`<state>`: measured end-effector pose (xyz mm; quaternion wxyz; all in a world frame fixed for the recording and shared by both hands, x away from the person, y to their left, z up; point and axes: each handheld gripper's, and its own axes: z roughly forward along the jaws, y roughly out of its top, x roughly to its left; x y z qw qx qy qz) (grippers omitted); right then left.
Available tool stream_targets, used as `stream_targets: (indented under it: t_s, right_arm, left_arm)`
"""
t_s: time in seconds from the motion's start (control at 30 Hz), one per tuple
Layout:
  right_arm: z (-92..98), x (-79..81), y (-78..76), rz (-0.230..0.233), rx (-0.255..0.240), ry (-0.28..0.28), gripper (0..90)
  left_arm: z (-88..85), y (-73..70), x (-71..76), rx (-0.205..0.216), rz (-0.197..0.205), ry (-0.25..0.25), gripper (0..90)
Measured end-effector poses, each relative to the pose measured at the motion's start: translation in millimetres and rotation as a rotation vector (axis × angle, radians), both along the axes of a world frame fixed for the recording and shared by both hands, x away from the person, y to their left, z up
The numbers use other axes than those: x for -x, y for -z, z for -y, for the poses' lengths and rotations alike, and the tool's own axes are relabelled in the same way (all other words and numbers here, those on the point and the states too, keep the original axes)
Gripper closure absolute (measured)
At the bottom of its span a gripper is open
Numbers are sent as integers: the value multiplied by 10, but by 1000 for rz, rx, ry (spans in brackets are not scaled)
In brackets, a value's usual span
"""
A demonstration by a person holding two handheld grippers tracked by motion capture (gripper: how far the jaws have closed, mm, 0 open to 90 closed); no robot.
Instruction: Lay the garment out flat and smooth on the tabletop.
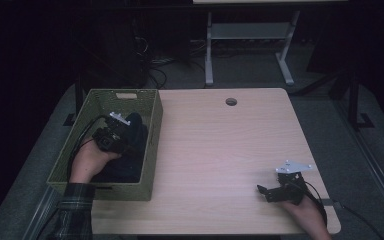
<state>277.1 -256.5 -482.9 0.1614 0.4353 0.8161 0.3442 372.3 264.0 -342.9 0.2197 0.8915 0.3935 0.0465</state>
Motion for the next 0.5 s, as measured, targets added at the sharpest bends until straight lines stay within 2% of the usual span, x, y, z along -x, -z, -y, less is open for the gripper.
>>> stream_targets:
  t_s: [0.23,0.5]
  right_arm:
    - [0,0,0,1,0,0,25]
    - [0,0,0,1,0,0,25]
  left_arm:
    - [-22,-174,-7,11,25,2,740]
    - [-30,-464,-11,26,65,18,740]
